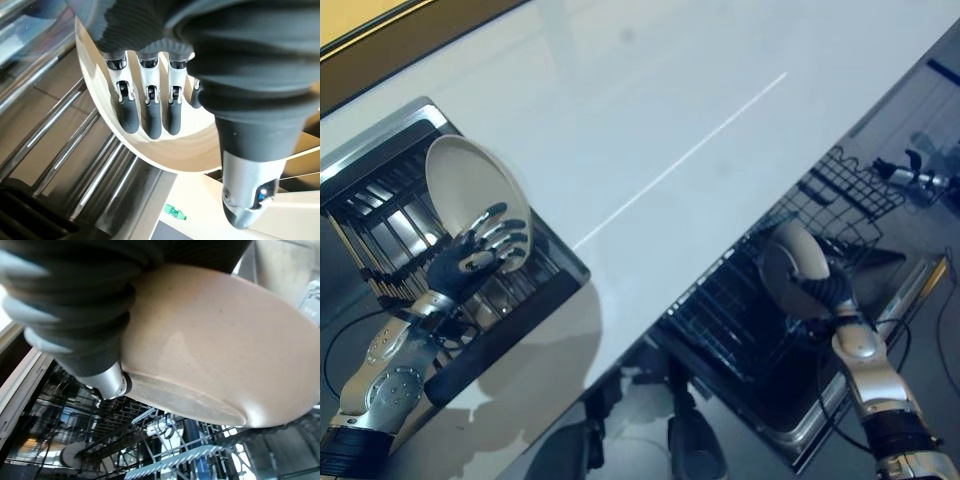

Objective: Pick up plates and place into dishwasher.

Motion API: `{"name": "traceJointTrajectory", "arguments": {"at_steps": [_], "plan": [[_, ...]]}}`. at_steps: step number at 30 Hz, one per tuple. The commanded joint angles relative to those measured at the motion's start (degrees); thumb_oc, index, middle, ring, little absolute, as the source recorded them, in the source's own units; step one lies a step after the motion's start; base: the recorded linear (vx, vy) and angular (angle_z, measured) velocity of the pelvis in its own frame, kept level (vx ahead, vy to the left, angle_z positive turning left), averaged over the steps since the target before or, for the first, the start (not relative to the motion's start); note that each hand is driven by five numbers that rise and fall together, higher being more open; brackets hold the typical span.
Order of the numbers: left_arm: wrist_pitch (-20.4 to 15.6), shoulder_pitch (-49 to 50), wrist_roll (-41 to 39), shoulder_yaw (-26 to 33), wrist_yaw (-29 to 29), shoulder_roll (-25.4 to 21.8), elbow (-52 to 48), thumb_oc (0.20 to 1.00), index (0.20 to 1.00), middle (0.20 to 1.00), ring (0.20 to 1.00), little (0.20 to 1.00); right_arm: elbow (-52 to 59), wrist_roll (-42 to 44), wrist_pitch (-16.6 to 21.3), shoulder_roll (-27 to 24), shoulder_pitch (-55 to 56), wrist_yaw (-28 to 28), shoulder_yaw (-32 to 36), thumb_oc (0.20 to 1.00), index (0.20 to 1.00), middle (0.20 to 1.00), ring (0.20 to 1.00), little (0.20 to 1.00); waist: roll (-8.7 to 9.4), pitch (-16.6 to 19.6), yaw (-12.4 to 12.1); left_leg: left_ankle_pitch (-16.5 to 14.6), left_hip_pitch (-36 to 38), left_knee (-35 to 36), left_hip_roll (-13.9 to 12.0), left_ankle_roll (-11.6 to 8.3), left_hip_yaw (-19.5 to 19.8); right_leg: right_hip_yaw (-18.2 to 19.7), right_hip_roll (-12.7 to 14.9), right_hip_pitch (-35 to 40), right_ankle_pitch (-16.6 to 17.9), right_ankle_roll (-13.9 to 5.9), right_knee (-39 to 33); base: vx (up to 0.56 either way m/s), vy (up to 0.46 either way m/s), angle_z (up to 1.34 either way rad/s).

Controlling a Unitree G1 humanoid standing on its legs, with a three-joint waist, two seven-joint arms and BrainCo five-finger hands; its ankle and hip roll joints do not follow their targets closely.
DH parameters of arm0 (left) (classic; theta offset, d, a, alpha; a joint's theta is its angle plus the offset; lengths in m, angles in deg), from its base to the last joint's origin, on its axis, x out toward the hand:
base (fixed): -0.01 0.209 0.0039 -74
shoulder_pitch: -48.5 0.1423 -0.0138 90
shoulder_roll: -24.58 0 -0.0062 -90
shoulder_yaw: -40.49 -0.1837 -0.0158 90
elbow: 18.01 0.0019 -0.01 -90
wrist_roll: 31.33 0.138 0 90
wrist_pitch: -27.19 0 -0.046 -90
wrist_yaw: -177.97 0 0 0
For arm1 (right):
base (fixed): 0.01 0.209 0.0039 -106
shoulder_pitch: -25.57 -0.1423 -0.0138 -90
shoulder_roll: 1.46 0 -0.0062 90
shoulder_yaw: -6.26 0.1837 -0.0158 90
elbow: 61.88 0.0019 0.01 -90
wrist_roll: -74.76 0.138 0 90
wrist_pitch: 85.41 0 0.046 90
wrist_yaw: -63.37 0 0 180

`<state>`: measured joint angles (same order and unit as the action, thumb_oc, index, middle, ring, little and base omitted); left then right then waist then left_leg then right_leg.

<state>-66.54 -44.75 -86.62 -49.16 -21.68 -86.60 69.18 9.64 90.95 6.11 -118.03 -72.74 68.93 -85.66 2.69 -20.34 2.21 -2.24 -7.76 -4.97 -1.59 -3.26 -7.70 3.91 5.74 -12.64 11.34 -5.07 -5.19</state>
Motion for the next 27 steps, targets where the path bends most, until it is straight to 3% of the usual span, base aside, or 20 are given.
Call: {"name": "traceJointTrajectory", "arguments": {"at_steps": [1, 21, 24, 27], "plan": [[-3.59, -7.11, -1.61, -1.5, -0.12, 4.74, 4.13, 1.0, 1.0, 1.0, 1.0, 1.0, -3.44, -1.24, -1.77, -0.03, -6.02, -2.98, -4.27, 0.2, 0.2, 0.2, 0.2, 0.2, -1.36, -5.26, -2.52, 2.05, -5.51, 1.27, 0.06, 3.99, 3.14, -4.31, 3.14, -0.12, -3.82, -2.87, 5.35, -0.04, 0.072, -0.14], [-7.67, -11.86, -1.38, -5.59, 1.83, 9.31, 6.25, 1.0, 1.0, 1.0, 1.0, 1.0, -16.28, -8.92, -6.3, -3.81, -19.53, -6.53, -13.13, 0.2, 0.2, 0.2, 0.2, 0.2, -6.39, -9.45, -2.81, 4.33, -11.24, 0.25, 1.97, 3.43, 3.94, -5.23, 5.38, -7.85, -3.94, -1.93, 9.22, -0.02, 0.043, -0.06], [-8.16, -12.44, -1.82, -6.24, 2.34, 9.15, 6.19, 1.0, 1.0, 1.0, 1.0, 1.0, -19.35, -18.16, -6.21, -5.76, -22.34, -6.14, -15.95, 0.2, 0.2, 0.2, 0.2, 0.2, -7.04, -9.46, -3.14, 4.88, -12.63, 0.4, 2.09, 3.32, 4.08, -5.58, 5.68, -9.37, -3.91, -2.02, 9.71, 0.0, 0.0, 0.0], [-8.56, -12.74, -2.25, -6.9, 2.64, 8.73, 5.92, 1.0, 1.0, 1.0, 1.0, 1.0, -21.75, -32.75, -6.93, -9.22, -25.35, -4.44, -21.01, 0.2, 0.2, 0.2, 0.2, 0.2, -7.47, -9.46, -3.48, 5.44, -13.6, 0.71, 2.09, 3.27, 4.15, -6.16, 5.91, -10.36, -3.8, -2.12, 9.89, -0.01, 0.002, 0.03]]}}
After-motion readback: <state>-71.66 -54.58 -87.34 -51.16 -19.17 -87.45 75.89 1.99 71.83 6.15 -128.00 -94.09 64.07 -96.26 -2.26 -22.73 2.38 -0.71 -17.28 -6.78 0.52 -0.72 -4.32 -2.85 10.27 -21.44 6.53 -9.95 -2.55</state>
